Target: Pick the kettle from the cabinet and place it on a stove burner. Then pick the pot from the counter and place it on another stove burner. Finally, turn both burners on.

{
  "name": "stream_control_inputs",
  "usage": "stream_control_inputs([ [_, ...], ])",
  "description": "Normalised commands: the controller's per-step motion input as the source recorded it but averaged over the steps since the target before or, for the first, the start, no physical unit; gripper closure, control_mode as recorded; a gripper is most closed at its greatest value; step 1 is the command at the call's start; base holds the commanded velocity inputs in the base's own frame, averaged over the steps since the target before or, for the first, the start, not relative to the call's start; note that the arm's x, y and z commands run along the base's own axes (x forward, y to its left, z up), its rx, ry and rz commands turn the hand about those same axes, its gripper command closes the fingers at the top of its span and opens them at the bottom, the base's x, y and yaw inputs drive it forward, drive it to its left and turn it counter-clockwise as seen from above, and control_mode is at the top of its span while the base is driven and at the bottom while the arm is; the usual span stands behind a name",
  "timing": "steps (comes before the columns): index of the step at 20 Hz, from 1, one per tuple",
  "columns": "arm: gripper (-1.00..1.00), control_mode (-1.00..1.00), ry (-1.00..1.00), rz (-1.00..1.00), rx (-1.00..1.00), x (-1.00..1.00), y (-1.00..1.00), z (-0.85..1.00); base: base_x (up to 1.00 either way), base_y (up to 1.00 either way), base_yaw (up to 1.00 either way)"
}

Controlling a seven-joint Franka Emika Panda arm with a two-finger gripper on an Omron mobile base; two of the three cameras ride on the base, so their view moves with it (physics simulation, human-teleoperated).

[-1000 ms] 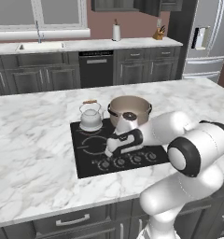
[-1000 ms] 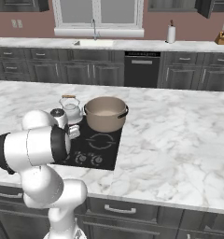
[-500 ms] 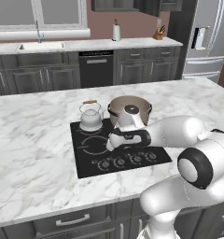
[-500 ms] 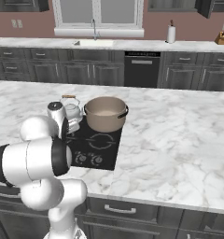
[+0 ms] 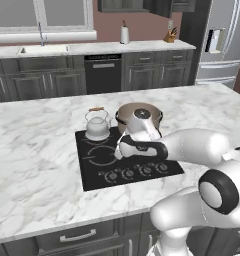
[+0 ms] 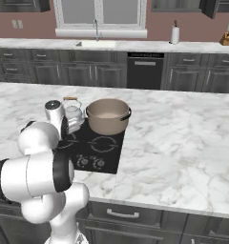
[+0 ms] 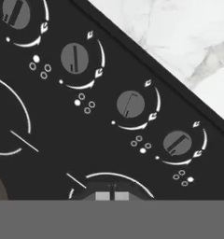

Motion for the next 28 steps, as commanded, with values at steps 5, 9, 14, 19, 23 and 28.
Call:
stream_control_inputs([
  [5, -1.00, -1.00, 0.00, -0.09, 0.00, -0.42, -0.02, 0.00, 0.00, 0.00, 0.00],
  [9, -1.00, -1.00, 0.00, -0.07, 0.00, -0.40, -0.09, 0.00, 0.00, 0.00, 0.00],
  [14, -1.00, -1.00, 0.02, -0.04, 0.00, -0.14, 0.00, -0.06, 0.00, 0.00, 0.00],
  [19, 1.00, -1.00, 0.03, -0.02, 0.00, -0.10, 0.00, -0.17, 0.00, 0.00, 0.00],
  [23, 1.00, -1.00, 0.00, -0.02, 0.02, -0.18, -0.11, -0.01, 0.00, 0.00, 0.00],
  [28, 1.00, -1.00, 0.00, -0.02, 0.03, -0.25, -0.15, -0.03, 0.00, 0.00, 0.00],
])
